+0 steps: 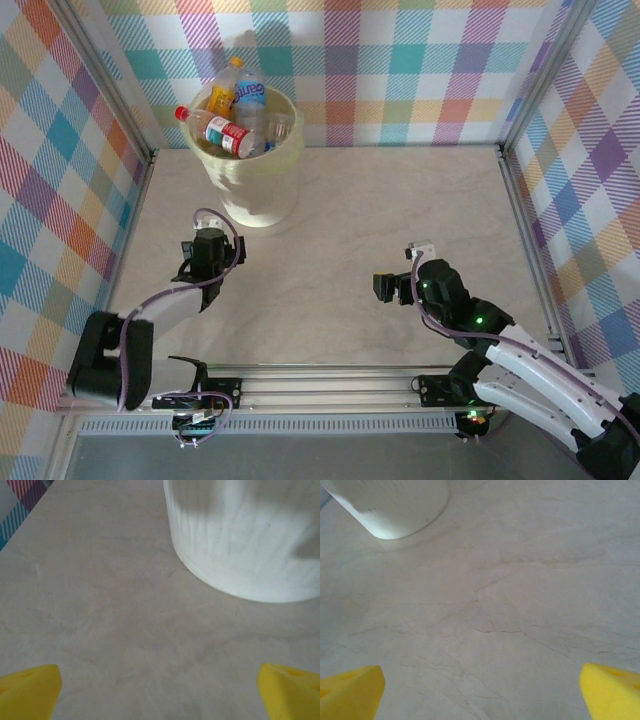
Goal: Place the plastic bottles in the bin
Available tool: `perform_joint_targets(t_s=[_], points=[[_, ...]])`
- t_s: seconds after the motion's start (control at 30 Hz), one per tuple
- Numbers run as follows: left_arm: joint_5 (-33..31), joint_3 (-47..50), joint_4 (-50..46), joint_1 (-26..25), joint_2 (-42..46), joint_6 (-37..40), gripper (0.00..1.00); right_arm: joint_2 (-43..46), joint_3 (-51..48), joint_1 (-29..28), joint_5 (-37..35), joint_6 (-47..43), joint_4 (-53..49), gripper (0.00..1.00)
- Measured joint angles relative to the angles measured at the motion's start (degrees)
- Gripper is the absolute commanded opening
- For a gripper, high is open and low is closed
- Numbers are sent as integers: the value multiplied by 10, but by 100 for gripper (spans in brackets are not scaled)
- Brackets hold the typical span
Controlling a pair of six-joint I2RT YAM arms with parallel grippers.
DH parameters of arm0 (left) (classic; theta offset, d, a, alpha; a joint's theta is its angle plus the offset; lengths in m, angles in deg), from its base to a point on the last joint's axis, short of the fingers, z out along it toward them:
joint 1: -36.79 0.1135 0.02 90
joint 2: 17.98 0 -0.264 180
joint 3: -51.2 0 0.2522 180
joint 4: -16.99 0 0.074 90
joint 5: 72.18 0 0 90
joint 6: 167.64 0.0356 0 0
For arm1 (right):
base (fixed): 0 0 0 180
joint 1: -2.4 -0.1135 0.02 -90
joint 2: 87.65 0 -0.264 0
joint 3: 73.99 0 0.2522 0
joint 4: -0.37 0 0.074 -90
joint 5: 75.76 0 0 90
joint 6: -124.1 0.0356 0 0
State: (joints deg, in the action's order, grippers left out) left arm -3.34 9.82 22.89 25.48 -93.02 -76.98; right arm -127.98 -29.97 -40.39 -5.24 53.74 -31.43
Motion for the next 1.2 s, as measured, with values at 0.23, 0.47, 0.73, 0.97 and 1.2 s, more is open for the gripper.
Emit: perform_joint_targets(t_s=[0.23, 0.47, 0.73, 0.97, 1.2], points=[[42, 47, 174, 18, -85, 21, 100, -59, -4, 52, -9, -35, 64, 100], [83, 74, 272, 28, -143, 26, 100, -134, -5, 188, 23, -55, 138, 100], [154, 40, 265, 78, -145, 17, 100, -172, -35, 269, 26, -127, 263, 100], [173, 40, 263, 78, -145, 17, 100, -254, -135, 325, 31, -176, 444, 100], [173, 40, 257, 78, -145, 17, 100, -354, -153, 350, 52, -191, 622, 100]])
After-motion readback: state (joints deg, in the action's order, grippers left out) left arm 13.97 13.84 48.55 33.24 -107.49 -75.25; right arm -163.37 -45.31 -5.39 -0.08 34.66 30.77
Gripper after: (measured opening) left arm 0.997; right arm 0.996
